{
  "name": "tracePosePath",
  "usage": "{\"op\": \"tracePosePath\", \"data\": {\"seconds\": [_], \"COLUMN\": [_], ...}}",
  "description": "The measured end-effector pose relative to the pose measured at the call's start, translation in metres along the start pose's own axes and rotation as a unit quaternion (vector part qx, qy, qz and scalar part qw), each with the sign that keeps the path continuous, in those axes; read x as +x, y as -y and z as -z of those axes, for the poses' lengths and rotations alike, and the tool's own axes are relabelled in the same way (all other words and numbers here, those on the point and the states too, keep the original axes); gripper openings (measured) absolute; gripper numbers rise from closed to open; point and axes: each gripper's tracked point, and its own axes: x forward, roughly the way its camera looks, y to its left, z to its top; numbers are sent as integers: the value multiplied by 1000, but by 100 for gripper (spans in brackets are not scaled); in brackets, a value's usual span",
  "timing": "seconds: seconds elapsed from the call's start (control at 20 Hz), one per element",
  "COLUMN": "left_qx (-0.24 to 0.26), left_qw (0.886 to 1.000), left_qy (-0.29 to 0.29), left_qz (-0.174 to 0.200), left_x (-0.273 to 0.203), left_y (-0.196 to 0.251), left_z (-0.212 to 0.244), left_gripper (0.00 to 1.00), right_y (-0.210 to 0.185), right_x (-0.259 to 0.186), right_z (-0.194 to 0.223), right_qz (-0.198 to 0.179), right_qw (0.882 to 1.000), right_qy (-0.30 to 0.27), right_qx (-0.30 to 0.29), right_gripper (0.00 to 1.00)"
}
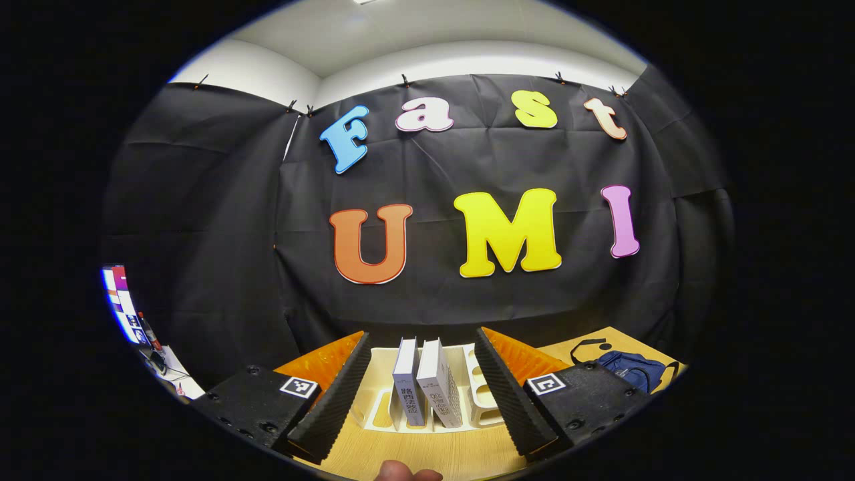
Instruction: Open the schoolbag, grab two books from the bookshelf and put them into the schoolbag.
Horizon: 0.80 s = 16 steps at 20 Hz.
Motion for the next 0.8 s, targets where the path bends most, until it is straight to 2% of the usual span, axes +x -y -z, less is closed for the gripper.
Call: {"op": "tracePosePath", "data": {"seconds": [0.1, 0.25, 0.4, 0.45, 0.5, 0.6, 0.65, 0.8], "left_qx": [0, -3, -6, -7, -8, -7, -6, -8], "left_qw": [1000, 1000, 1000, 1000, 1000, 1000, 1000, 1000], "left_qy": [-2, -4, -9, -10, -10, -10, -11, -17], "left_qz": [-2, -5, -3, -3, -2, 0, 2, 5], "left_x": [1, 3, 5, 6, 7, 10, 12, 19], "left_y": [-2, -4, -2, -1, 0, 3, 5, 9], "left_z": [0, 2, 5, 5, 6, 8, 10, 16], "left_gripper": [98, 98, 98, 98, 98, 98, 98, 98], "right_y": [8, 15, 13, 15, 15, 24, 26, 38], "right_x": [3, 3, 3, 2, -1, -8, -16, -34], "right_z": [4, 2, -4, -6, -7, -14, -21, -41], "right_qz": [10, 11, -11, -16, -24, -28, -38, -58], "right_qw": [1000, 999, 997, 997, 996, 996, 995, 994], "right_qy": [-11, -25, -34, -38, -41, -35, -37, -19], "right_qx": [11, 36, 63, 67, 73, 82, 86, 94], "right_gripper": [94, 74, 23, 22, 9, 9, 0, 0]}}
